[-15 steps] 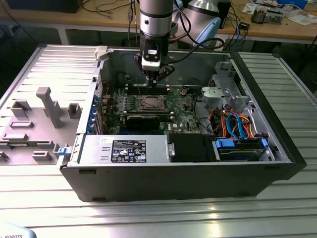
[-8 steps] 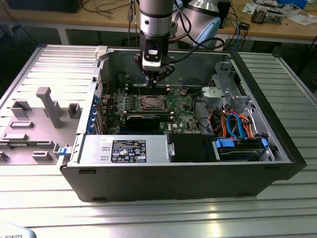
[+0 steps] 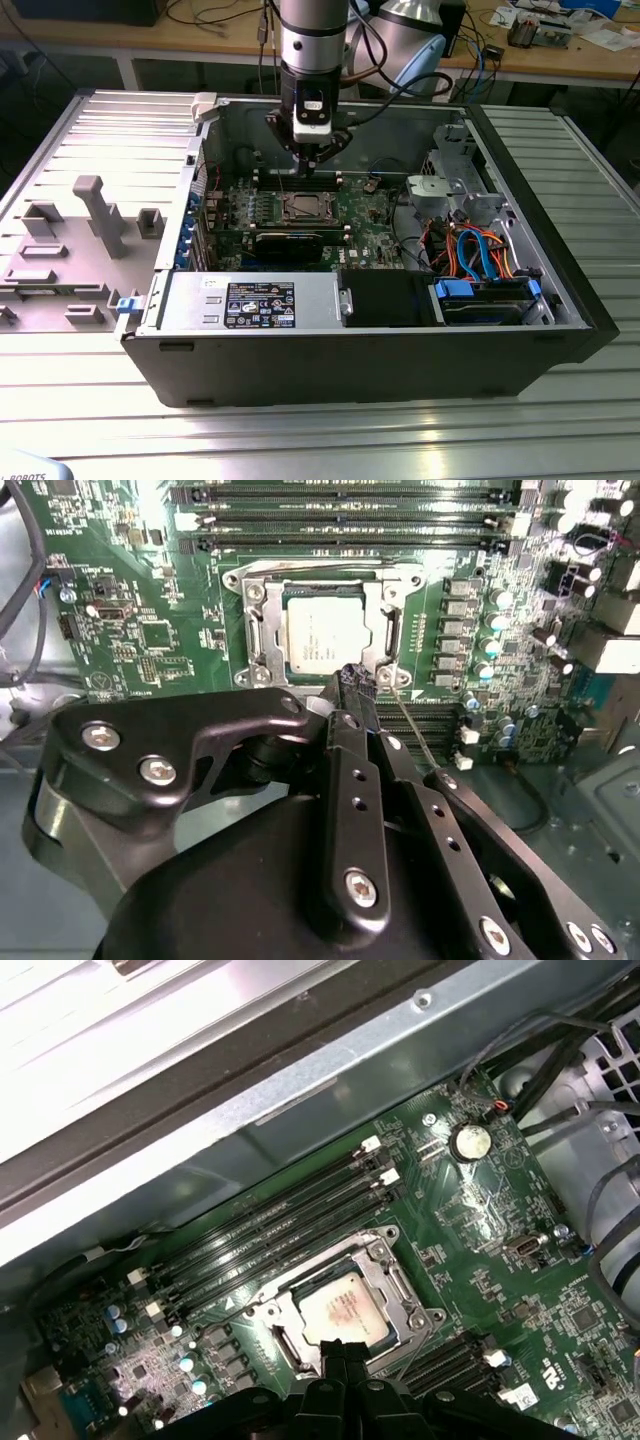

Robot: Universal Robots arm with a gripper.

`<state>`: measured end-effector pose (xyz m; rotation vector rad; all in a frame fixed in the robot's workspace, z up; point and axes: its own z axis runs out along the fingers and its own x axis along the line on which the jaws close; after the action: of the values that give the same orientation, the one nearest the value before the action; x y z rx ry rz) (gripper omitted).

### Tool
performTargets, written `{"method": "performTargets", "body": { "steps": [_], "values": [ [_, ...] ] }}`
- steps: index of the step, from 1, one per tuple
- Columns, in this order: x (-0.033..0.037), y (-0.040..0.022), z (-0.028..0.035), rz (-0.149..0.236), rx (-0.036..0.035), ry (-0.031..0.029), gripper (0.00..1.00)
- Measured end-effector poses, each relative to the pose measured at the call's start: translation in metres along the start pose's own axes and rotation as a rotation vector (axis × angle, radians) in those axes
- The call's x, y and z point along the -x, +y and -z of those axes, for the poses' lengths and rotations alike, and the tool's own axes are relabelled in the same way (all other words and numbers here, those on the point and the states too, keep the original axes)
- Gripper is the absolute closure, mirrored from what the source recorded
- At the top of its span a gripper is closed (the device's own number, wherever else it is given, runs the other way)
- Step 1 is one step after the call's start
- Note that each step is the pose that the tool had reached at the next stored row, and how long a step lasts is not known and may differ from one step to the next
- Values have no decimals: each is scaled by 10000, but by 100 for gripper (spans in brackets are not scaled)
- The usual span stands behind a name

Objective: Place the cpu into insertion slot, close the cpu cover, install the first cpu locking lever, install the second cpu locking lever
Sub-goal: 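Install the first cpu locking lever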

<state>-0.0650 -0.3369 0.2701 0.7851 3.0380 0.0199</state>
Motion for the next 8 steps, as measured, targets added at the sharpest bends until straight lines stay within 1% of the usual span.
{"method": "performTargets", "body": {
  "steps": [8],
  "values": [
    [-6, -3, 0, 407, 0, 5, 89]
  ]
}}
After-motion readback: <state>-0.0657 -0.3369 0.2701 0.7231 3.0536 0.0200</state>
